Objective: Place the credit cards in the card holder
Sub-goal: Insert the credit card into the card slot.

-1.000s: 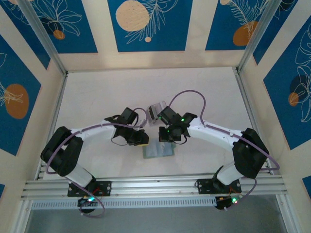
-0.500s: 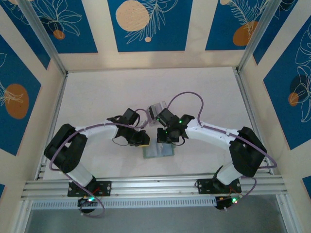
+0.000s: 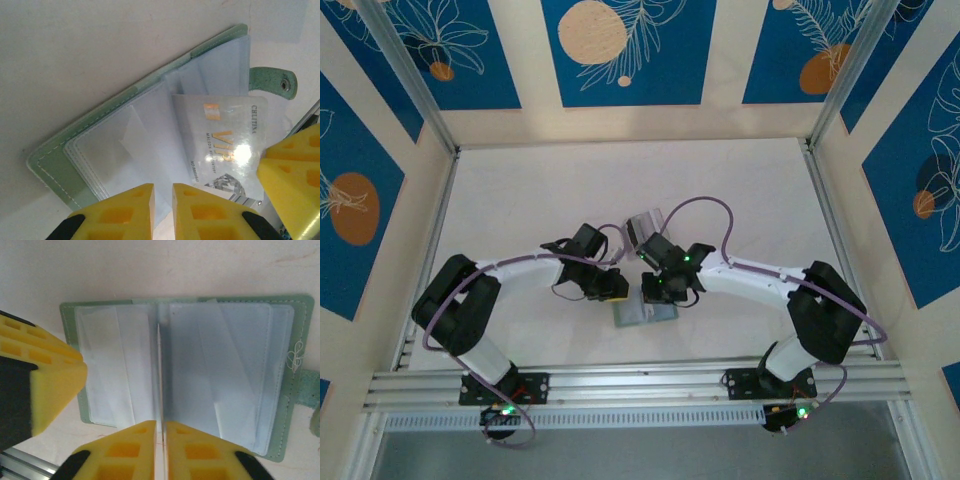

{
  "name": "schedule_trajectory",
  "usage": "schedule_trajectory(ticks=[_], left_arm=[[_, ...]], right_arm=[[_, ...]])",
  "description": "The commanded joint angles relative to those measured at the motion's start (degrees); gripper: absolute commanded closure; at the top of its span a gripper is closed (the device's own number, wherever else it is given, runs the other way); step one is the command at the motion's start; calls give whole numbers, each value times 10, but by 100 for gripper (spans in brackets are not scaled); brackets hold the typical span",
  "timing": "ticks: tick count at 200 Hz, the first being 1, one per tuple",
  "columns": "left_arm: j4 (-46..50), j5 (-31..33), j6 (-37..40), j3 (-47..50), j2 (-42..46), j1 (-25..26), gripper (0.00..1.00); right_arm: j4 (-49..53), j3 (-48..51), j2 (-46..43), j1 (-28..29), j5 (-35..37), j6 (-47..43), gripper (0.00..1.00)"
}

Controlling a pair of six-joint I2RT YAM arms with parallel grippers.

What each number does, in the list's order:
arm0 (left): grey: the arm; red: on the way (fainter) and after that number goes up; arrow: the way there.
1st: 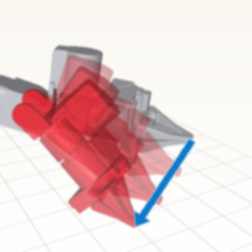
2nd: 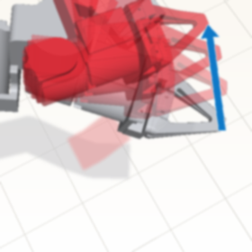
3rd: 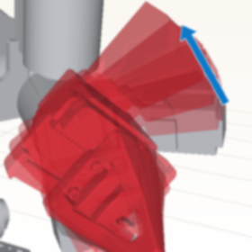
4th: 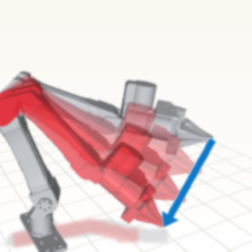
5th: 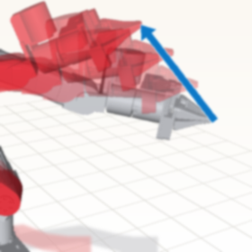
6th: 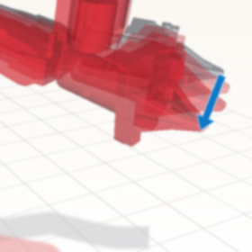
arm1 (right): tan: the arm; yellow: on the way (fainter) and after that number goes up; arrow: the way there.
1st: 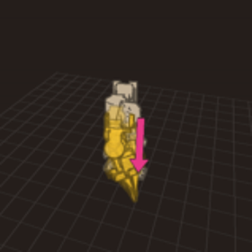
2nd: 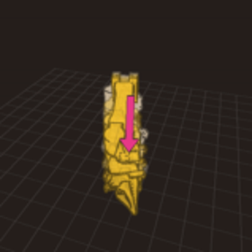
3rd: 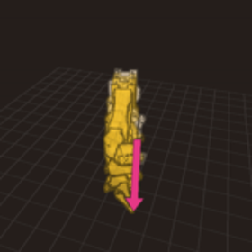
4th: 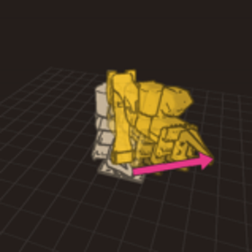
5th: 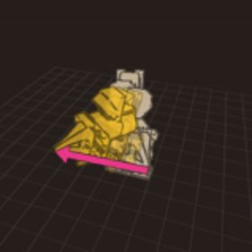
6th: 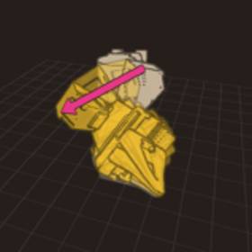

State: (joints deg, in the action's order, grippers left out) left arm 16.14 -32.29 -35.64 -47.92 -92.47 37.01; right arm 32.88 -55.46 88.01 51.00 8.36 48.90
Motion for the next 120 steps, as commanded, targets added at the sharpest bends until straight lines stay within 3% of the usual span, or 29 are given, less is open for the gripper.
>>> schedule_trajectory(ticks=[1,51,96,120], left_arm=[[-6,-1,-4,7,-8,5,84],[-5,-1,-4,9,-6,4,84],[1,-1,-1,11,-4,5,84],[7,5,0,14,-2,5,84]], right_arm=[[-2,5,10,3,-13,6,81],[2,-9,31,3,-21,-6,80],[20,-17,25,-1,-14,-12,100],[48,-24,-6,-6,2,-26,100]])
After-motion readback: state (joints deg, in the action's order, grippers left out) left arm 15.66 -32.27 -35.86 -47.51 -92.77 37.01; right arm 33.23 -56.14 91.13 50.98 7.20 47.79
